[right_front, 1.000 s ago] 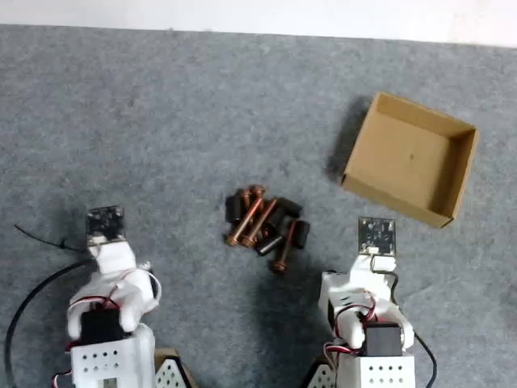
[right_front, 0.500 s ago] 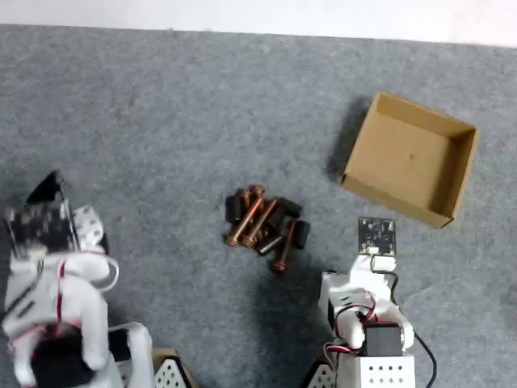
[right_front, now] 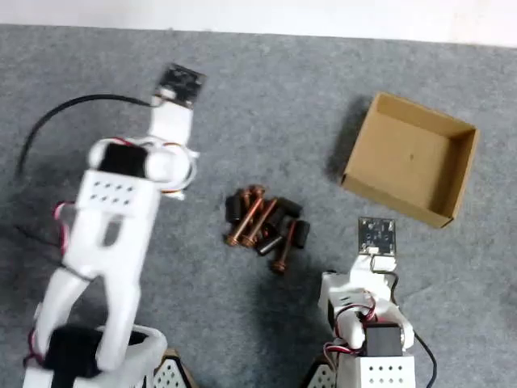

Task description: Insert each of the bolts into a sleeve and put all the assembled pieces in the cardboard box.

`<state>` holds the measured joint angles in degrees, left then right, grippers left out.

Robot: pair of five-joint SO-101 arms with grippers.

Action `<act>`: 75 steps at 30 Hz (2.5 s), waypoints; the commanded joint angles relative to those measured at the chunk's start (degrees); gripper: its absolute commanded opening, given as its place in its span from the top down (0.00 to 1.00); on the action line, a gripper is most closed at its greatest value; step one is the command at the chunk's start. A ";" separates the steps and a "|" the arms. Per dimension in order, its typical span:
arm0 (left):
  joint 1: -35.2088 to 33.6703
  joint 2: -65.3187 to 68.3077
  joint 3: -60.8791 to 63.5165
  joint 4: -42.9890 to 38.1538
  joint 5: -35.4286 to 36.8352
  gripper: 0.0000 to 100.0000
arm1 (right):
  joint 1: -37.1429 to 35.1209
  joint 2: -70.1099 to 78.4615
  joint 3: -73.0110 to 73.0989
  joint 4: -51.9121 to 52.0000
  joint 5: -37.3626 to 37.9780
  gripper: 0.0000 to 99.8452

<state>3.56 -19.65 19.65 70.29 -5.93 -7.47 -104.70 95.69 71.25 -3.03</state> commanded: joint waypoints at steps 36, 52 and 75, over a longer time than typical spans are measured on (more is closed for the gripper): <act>-0.92 3.56 25.36 -34.02 11.69 0.99 | -10.95 60.88 -38.46 -32.22 -9.14 0.75; -0.66 3.82 25.45 -36.04 12.48 0.99 | -19.03 90.42 -48.04 -31.52 -17.58 0.75; -0.66 3.82 25.45 -36.04 12.48 0.99 | -13.23 93.93 -48.31 -31.43 -17.58 0.87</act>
<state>3.30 -15.69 46.73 35.21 6.02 -21.98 -10.81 49.27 39.52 -20.35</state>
